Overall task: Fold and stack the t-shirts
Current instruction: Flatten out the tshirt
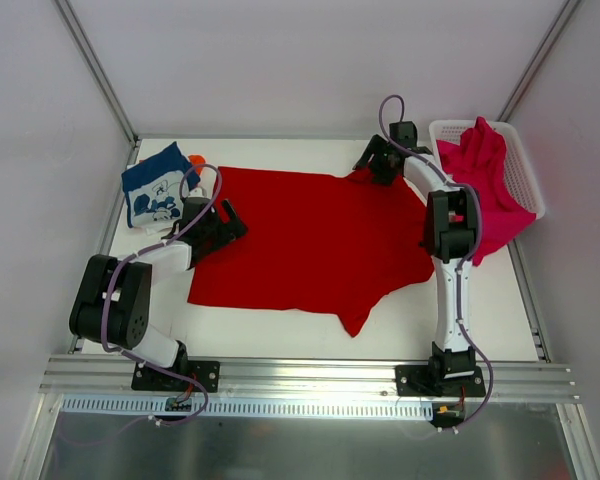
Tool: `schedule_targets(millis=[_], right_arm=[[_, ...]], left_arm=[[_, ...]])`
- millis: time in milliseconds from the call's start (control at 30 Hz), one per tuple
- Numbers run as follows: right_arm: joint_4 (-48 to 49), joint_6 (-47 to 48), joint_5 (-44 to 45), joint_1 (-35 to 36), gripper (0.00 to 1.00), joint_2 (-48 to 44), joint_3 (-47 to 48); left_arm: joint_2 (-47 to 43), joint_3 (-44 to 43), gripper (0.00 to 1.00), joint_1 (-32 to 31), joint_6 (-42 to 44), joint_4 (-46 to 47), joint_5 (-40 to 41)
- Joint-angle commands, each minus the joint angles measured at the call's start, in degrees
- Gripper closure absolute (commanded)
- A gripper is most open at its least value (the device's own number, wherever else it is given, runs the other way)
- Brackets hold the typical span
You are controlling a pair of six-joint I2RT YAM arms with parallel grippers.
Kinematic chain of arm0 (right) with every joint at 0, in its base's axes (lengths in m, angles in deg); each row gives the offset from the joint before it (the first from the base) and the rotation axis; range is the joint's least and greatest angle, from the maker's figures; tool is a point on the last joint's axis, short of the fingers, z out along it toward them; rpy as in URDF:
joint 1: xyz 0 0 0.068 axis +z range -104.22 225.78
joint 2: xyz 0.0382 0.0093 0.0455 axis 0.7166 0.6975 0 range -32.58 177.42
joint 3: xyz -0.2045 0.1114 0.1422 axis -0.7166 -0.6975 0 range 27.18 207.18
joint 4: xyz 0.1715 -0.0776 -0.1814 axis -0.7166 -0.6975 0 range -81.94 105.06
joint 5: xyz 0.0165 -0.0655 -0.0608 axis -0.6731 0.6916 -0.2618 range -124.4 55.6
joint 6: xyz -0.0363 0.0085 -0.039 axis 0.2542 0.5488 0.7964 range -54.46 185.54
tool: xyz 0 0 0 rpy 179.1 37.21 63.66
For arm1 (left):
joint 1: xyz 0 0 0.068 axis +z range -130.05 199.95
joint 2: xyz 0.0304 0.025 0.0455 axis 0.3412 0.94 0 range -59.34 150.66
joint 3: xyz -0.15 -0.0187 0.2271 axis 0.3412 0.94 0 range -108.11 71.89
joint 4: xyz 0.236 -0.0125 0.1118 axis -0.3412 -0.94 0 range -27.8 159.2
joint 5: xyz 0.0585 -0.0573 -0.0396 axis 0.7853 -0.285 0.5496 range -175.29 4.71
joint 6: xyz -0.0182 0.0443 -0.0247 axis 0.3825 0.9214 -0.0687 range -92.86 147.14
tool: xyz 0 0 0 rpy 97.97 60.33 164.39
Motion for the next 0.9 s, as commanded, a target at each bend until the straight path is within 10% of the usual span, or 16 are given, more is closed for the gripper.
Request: schedule_targets(millis=[0, 867], right_arm=[[2.44, -1.46, -0.95, 0.41, 0.29, 1.4, 3.73], [17.37, -10.86, 1.25, 0.94, 0.45, 9.93, 9.46]], left_arm=[[0.86, -0.28, 0.01, 0.57, -0.47, 2.1, -1.14], [5.17, -0.98, 0.01, 0.57, -0.65, 3.33, -1.31]])
